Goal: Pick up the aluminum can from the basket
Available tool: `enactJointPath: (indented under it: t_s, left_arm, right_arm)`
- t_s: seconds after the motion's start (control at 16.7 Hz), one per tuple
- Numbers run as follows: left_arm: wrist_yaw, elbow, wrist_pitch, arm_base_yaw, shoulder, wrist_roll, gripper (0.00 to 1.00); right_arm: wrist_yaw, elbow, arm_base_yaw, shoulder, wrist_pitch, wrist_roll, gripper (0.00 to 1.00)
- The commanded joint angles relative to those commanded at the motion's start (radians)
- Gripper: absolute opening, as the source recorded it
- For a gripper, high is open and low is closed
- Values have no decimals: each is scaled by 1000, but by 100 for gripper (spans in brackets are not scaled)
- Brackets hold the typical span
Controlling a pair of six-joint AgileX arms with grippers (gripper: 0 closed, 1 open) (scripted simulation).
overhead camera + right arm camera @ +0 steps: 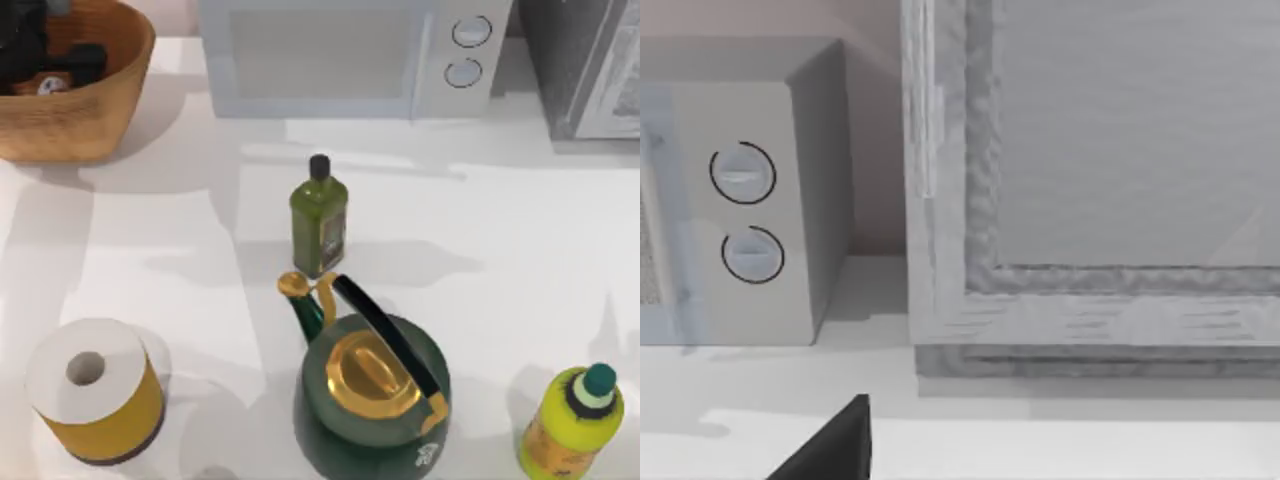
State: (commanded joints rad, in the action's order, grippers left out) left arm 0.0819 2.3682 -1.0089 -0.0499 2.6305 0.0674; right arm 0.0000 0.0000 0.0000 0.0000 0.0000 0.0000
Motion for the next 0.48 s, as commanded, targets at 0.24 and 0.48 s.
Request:
enactJointPath:
  t_s: [0.24, 0.48]
  left_arm:
    - [0, 0, 0, 0, 0, 0, 40]
    - [0, 0, 0, 0, 0, 0, 10]
  right_arm:
    - [0, 0, 0, 0, 0, 0, 100]
    - [0, 0, 0, 0, 0, 0, 100]
